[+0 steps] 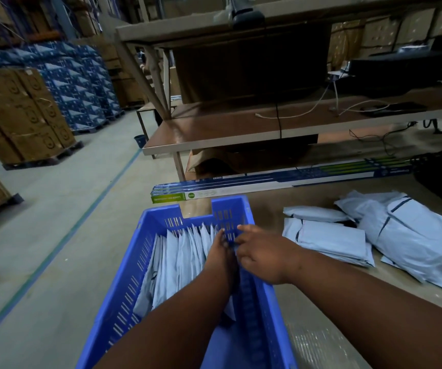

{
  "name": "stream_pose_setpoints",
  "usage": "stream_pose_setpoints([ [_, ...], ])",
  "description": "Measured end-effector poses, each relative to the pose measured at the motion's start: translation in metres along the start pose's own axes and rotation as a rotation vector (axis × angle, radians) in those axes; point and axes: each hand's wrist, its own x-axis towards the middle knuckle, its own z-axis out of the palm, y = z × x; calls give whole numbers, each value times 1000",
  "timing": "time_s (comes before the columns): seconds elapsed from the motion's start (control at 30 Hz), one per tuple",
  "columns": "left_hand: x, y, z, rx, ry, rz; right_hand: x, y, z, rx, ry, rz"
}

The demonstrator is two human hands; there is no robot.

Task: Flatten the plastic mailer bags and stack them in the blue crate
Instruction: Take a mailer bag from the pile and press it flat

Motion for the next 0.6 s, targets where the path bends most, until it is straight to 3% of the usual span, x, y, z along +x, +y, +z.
stream_pose_setpoints([
  [0.27,-25,-62,-57,-159,167,-140,-21,35,-15,105,253,35],
  [0.43,-20,-77,-113,-298,320,-202,-50,91,-13,-13,242,146],
  [0.6,8,-32,-168,-342,364,-135,-87,161,9,-79,162,320],
])
